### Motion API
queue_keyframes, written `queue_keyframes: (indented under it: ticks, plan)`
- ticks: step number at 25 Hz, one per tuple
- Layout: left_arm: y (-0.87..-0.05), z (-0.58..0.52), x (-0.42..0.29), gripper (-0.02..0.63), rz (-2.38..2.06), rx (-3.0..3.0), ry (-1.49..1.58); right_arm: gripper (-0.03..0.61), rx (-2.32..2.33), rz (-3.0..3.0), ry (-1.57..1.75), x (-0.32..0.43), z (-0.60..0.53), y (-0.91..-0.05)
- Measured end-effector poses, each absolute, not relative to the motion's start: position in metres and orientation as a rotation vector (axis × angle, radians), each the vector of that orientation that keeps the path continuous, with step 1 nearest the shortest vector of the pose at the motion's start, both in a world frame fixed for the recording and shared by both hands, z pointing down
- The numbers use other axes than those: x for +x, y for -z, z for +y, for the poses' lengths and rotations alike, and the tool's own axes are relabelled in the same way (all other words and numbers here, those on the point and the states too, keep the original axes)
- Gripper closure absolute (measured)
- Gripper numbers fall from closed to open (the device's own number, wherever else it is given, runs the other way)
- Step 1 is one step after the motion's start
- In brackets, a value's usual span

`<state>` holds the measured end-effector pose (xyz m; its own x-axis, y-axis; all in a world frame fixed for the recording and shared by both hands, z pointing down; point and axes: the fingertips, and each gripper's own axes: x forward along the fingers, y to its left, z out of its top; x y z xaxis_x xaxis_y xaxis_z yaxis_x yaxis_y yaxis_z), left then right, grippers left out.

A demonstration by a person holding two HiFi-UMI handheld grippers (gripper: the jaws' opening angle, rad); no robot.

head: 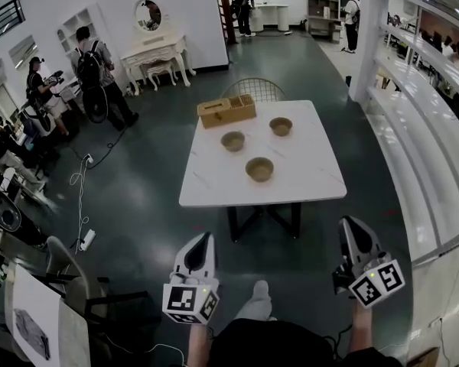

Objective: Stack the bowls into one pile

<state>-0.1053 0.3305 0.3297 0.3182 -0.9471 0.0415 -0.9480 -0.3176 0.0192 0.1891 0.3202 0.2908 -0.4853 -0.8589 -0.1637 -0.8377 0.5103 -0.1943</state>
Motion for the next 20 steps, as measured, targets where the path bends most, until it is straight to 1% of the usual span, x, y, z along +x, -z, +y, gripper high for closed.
queue_keyframes:
  ticks: [8, 20]
  plan:
    - [-0.329, 0.243, -0.103, 0.600, -1.734, 2.551, 0.010, 0.565, -1.432, 2.510, 0.120, 0.170, 0.241, -0.280]
    - [-0.339, 0.155, -0.123, 0.600, -1.707, 2.554, -0.034, 0.565, -1.442, 2.525, 0.176, 0.148, 0.153, -0.292]
